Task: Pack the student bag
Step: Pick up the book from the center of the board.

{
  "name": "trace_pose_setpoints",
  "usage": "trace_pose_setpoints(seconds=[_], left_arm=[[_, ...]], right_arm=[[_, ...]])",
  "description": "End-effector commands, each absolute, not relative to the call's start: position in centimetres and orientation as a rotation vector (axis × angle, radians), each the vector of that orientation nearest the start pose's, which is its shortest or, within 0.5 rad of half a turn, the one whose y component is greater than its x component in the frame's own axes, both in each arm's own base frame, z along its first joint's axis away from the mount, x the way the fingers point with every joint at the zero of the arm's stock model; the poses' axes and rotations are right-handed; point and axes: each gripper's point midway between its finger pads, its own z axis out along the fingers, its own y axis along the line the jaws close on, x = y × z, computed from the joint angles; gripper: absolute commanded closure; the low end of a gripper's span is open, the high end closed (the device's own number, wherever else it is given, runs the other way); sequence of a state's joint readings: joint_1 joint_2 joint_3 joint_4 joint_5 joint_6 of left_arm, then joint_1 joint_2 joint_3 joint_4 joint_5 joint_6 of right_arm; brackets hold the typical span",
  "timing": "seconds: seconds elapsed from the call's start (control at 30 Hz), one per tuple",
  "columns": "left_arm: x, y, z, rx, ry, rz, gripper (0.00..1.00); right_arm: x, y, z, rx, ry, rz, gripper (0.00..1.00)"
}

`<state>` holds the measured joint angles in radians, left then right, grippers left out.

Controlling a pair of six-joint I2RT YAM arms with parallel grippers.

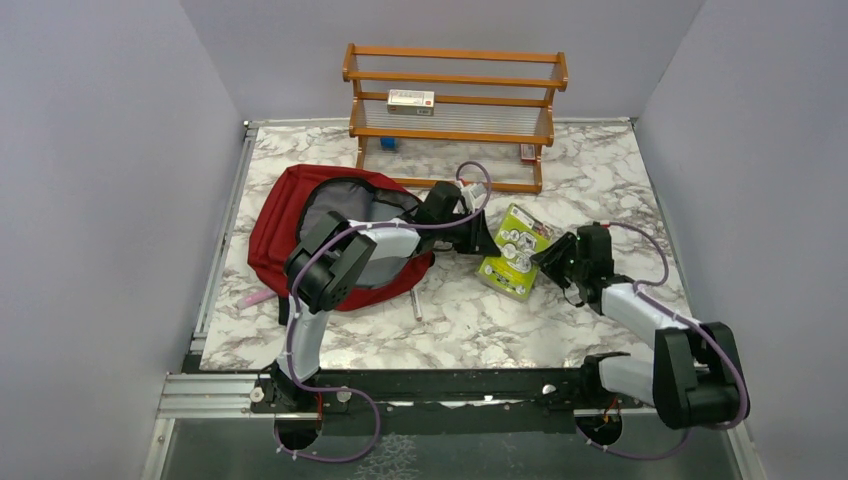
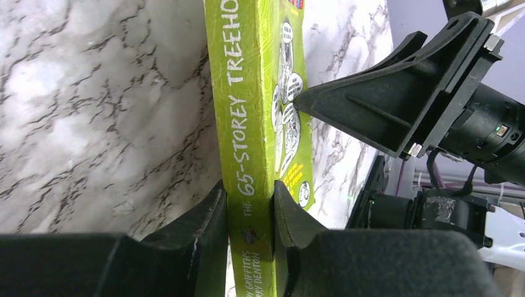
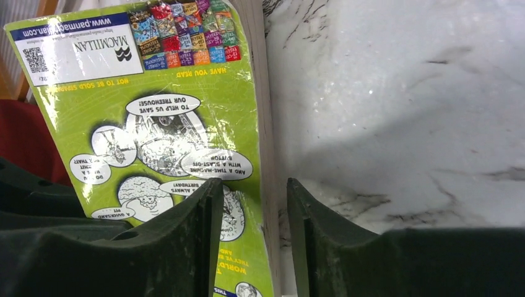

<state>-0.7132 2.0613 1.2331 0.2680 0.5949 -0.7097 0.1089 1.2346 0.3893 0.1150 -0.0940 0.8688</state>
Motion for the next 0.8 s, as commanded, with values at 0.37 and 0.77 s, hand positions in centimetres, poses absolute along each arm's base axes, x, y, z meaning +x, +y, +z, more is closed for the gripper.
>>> trace_pose_setpoints(seconds=[0.37,0.77], left_arm=[[32.7,-41.3,15.8,0.783,2.06,-1.151,1.0],[33.5,-34.8,21.4,0.9,1.95,-0.926,1.0]], right_arm=[[30.0,5.4,13.7,0.534,2.04,0.423,0.39],[32.0,9.0,21.9,0.195,1.882,0.598,0.25]])
